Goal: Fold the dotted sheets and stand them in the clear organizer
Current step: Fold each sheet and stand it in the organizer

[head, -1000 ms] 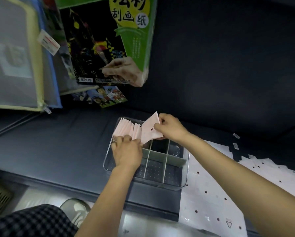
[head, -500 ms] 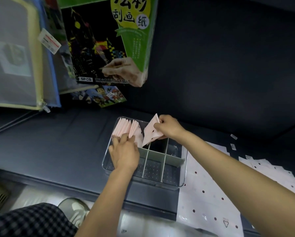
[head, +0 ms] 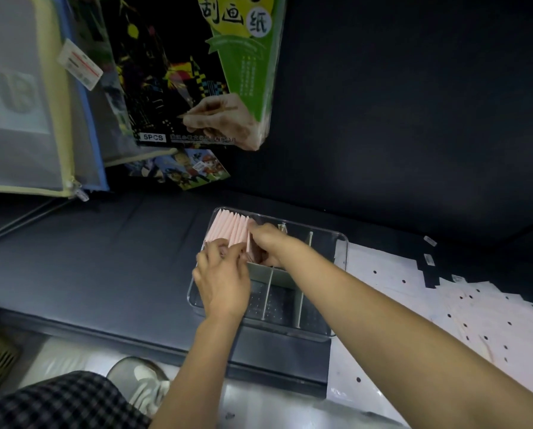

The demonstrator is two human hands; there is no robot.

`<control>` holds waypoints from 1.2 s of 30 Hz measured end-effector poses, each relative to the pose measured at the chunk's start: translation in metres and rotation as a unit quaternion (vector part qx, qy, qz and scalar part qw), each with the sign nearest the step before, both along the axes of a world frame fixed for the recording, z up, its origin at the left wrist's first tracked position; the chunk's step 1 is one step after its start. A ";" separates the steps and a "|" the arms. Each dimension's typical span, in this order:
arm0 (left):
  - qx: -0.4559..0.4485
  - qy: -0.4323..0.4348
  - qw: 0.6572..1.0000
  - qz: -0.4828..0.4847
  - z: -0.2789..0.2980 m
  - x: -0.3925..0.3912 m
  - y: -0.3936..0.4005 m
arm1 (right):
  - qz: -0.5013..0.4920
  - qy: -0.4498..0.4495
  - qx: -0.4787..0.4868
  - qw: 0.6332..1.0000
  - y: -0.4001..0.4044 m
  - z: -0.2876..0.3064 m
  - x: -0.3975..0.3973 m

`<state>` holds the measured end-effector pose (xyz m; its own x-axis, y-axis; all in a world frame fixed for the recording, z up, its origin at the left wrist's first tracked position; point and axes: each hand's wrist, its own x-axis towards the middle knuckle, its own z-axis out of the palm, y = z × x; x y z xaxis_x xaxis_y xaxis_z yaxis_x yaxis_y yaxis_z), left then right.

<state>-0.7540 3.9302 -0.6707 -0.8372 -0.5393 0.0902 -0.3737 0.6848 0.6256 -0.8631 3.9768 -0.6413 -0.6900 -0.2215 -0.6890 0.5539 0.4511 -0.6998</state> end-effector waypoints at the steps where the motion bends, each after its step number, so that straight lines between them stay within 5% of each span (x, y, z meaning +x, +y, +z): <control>1: 0.004 0.017 1.000 0.013 -0.001 0.002 0.000 | -0.012 -0.001 0.001 1.000 -0.003 -0.004 0.000; 7: -0.003 0.065 0.998 0.006 -0.006 0.006 -0.002 | -0.008 -0.017 -0.077 0.997 -0.005 -0.003 0.001; 14: -0.065 0.004 0.998 -0.011 -0.018 0.006 -0.008 | 0.043 0.003 -0.070 0.997 0.004 0.002 0.004; 21: -0.098 0.000 0.995 -0.032 0.007 0.003 0.018 | 0.097 0.258 -0.031 0.961 0.101 0.021 0.035; 25: -0.124 0.095 0.977 -0.143 0.023 0.012 0.059 | 0.134 0.300 0.044 0.943 0.220 0.003 0.070; 29: -0.127 0.134 0.916 -0.356 0.017 0.036 0.114 | 0.186 0.292 0.138 0.928 0.324 -0.033 0.121; 32: -0.077 0.013 0.870 -0.486 -0.007 0.060 0.148 | 0.300 0.304 0.231 0.874 0.376 -0.062 0.156; 36: -0.066 -0.154 0.843 -0.511 -0.051 0.088 0.151 | 0.314 0.378 0.231 0.840 0.404 -0.086 0.179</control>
<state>-0.6659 4.0811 -0.7219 -0.8538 0.4750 -0.2129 0.3224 0.8037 0.5001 -0.6841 4.3804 -0.7274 -0.8161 -0.5349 -0.2188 -0.4182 0.8079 -0.4151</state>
